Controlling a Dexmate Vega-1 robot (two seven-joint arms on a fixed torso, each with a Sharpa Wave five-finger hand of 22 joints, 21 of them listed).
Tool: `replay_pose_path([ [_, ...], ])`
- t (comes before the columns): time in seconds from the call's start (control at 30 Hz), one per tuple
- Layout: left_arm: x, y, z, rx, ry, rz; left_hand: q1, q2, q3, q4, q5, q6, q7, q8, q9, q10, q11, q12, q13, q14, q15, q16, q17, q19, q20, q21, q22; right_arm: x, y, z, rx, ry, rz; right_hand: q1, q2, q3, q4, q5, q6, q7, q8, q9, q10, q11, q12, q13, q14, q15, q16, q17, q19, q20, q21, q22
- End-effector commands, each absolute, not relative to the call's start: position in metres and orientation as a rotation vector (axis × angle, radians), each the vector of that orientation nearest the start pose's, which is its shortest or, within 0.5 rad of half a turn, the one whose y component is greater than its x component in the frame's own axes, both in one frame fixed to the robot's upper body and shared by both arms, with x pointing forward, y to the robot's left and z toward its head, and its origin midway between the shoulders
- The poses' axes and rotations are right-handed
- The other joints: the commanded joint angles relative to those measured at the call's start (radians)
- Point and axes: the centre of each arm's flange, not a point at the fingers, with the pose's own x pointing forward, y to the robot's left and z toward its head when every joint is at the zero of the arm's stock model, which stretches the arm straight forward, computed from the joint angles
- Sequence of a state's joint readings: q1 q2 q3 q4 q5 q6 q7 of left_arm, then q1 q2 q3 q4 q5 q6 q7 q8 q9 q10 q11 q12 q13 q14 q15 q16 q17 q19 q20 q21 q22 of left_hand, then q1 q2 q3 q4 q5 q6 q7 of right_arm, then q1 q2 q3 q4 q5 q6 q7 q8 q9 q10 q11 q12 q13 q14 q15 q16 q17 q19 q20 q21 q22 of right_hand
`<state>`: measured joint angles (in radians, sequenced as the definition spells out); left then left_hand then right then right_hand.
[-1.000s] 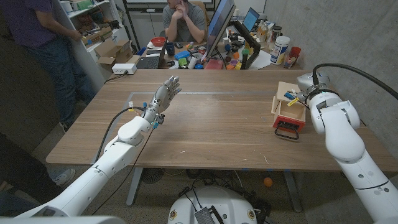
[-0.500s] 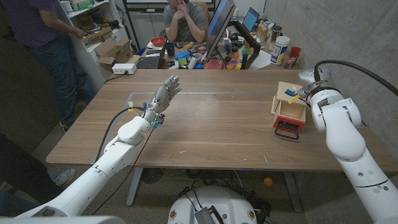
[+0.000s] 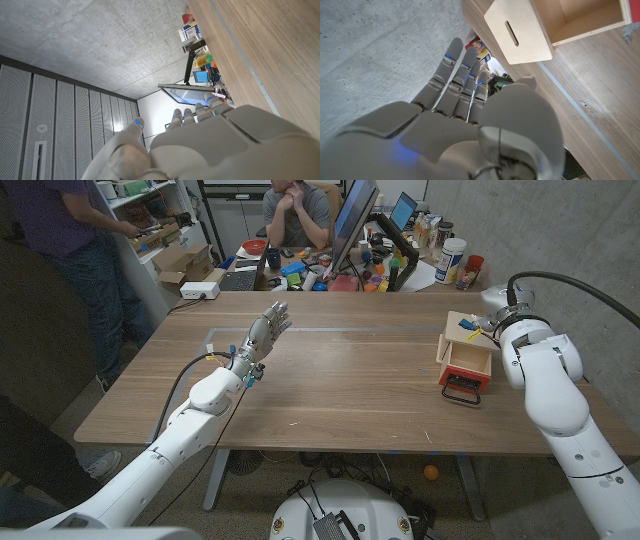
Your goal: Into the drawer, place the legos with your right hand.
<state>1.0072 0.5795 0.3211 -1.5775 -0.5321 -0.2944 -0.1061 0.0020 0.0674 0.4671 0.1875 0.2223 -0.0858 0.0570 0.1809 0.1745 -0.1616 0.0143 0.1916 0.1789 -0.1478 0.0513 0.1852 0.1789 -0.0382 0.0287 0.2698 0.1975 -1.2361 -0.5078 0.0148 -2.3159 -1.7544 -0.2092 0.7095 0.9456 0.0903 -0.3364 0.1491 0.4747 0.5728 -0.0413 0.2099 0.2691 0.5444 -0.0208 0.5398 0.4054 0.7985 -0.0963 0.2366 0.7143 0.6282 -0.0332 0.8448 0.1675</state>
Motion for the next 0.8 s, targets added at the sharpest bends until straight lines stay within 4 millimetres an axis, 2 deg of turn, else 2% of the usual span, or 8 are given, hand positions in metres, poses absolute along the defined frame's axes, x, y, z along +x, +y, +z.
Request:
replay_pose_path([
  [0.03,0.588,0.254,-0.029,0.120,-0.688,-0.376,-0.004,0.104,-0.003,0.003,0.005,0.001,0.001,0.003,0.003,-0.002,0.007,0.003,0.002,-0.003,0.006,0.001,0.002,0.002,0.010,-0.001,0.002,0.438,-0.309,0.075,-1.957,-0.119,-0.709,-0.017,-0.002,-0.007,0.002,0.007,-0.014,-0.003,-0.006,0.000,-0.035,0.002,-0.023,-0.012,-0.050,-0.094,-0.036,-0.031,-0.018,0.005,-0.029,0.000],
  [0.17,0.586,0.255,-0.030,0.122,-0.692,-0.377,-0.004,0.104,-0.004,0.003,0.005,0.000,0.001,0.003,0.003,-0.002,0.005,0.003,0.002,-0.003,0.006,0.001,0.002,0.002,0.010,-0.002,0.002,0.434,-0.309,0.076,-1.944,-0.139,-0.718,-0.027,-0.004,-0.006,0.003,0.008,-0.025,-0.003,-0.007,-0.001,-0.069,-0.005,-0.047,-0.021,-0.077,-0.091,-0.046,-0.051,-0.028,0.011,-0.049,-0.001],
  [0.33,0.584,0.257,-0.030,0.126,-0.695,-0.378,-0.004,0.104,-0.004,0.003,0.005,0.001,0.002,0.003,0.003,-0.001,0.006,0.003,0.002,-0.003,0.006,0.001,0.002,0.002,0.011,-0.002,0.002,0.431,-0.308,0.078,-1.931,-0.149,-0.735,-0.032,-0.005,-0.005,0.002,0.010,-0.037,-0.005,-0.009,-0.002,-0.078,0.003,-0.060,-0.027,-0.099,-0.091,-0.050,-0.065,-0.040,0.013,-0.066,-0.001],
  [0.4,0.583,0.259,-0.030,0.127,-0.697,-0.378,-0.004,0.104,-0.004,0.003,0.005,0.000,0.001,0.003,0.003,-0.001,0.007,0.003,0.002,-0.003,0.006,0.001,0.002,0.002,0.010,-0.002,0.002,0.430,-0.307,0.078,-1.931,-0.154,-0.741,-0.033,-0.005,-0.005,0.002,0.010,-0.042,-0.006,-0.010,-0.003,-0.083,-0.004,-0.066,-0.029,-0.106,-0.092,-0.050,-0.069,-0.042,0.012,-0.071,-0.001],
  [0.5,0.581,0.261,-0.030,0.128,-0.699,-0.381,-0.004,0.105,-0.005,0.003,0.005,0.000,0.000,0.003,0.003,-0.002,0.006,0.003,0.002,-0.003,0.007,0.001,0.002,0.002,0.010,-0.002,0.002,0.429,-0.306,0.078,-1.918,-0.155,-0.751,-0.039,-0.010,-0.004,0.000,0.012,-0.058,-0.008,-0.011,-0.005,-0.111,0.003,-0.093,-0.039,-0.159,-0.086,-0.057,-0.091,-0.057,0.014,-0.097,-0.001],
  [0.53,0.581,0.261,-0.029,0.129,-0.701,-0.381,-0.004,0.105,-0.005,0.003,0.005,0.000,0.000,0.003,0.003,-0.002,0.006,0.003,0.002,-0.003,0.006,0.001,0.002,0.003,0.010,-0.002,0.002,0.429,-0.307,0.078,-1.915,-0.158,-0.754,-0.040,-0.012,-0.004,-0.001,0.012,-0.063,-0.007,-0.011,-0.006,-0.121,-0.008,-0.102,-0.042,-0.173,-0.081,-0.058,-0.097,-0.058,0.016,-0.103,-0.001],
  [0.63,0.579,0.264,-0.030,0.131,-0.704,-0.383,-0.004,0.105,-0.005,0.003,0.005,0.000,-0.001,0.003,0.003,-0.002,0.006,0.003,0.002,-0.003,0.006,0.001,0.002,0.002,0.010,-0.002,0.002,0.427,-0.307,0.078,-1.902,-0.171,-0.769,-0.040,-0.015,-0.003,-0.003,0.013,-0.071,-0.011,-0.010,-0.008,-0.130,-0.004,-0.114,-0.047,-0.203,-0.077,-0.060,-0.108,-0.068,0.016,-0.117,-0.001],
  [0.8,0.577,0.268,-0.030,0.132,-0.709,-0.386,-0.004,0.105,-0.005,0.003,0.005,0.000,0.000,0.003,0.003,-0.002,0.005,0.003,0.002,-0.003,0.006,0.001,0.002,0.003,0.010,-0.002,0.002,0.424,-0.304,0.079,-1.900,-0.186,-0.790,-0.041,-0.015,-0.002,-0.005,0.014,-0.077,-0.010,-0.010,-0.009,-0.143,-0.002,-0.127,-0.051,-0.216,-0.074,-0.057,-0.118,-0.075,0.019,-0.129,-0.001],
])
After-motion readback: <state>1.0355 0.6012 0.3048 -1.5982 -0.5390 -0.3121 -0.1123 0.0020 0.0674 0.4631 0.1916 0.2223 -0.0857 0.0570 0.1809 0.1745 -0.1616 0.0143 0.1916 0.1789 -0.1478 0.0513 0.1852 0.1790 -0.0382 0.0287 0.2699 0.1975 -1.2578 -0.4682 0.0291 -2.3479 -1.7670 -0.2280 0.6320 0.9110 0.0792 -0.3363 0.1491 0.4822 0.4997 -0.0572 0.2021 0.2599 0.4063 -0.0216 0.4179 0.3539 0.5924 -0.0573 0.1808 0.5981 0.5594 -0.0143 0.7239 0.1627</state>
